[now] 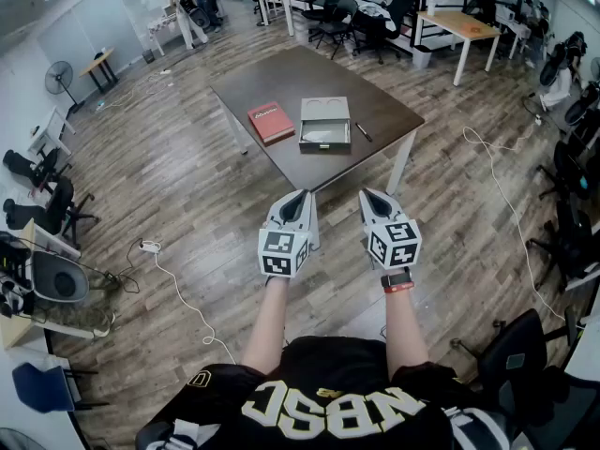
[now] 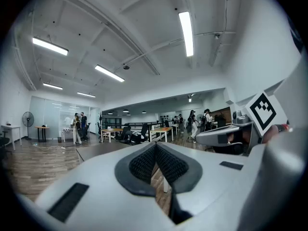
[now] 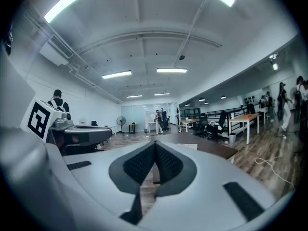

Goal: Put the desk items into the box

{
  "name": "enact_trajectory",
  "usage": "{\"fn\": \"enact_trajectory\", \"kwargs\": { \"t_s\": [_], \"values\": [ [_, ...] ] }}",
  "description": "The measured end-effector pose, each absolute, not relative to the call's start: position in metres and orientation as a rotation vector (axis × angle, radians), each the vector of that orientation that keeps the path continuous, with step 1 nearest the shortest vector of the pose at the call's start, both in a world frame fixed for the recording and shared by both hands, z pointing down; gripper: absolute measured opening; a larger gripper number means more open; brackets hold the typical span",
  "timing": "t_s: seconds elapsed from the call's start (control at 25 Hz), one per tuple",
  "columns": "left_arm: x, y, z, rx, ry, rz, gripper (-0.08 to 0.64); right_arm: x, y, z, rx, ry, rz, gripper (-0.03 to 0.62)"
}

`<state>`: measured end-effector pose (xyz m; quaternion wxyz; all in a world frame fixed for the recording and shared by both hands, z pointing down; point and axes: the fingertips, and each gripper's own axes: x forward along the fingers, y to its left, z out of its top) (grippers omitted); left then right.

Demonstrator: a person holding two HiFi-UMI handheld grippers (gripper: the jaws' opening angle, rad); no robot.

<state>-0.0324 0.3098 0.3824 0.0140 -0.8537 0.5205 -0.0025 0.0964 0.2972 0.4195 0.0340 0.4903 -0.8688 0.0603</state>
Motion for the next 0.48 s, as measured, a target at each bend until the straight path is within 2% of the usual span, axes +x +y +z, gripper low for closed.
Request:
{"fn": "enact_trajectory", "kwargs": {
  "t_s": [0.32, 0.48],
  "values": [
    [-0.006, 0.308, 0.424, -2.618, 1.601, -0.197, 0.015, 0.109, 0.281, 0.450, 1.478, -2.689, 0.292, 0.006],
    [-0.022, 0.272, 0.434, -2.645, 1.694, -0.153, 0.015, 0.105, 0.249, 0.464, 1.491, -2.694, 0.384, 0.006]
  ]
}}
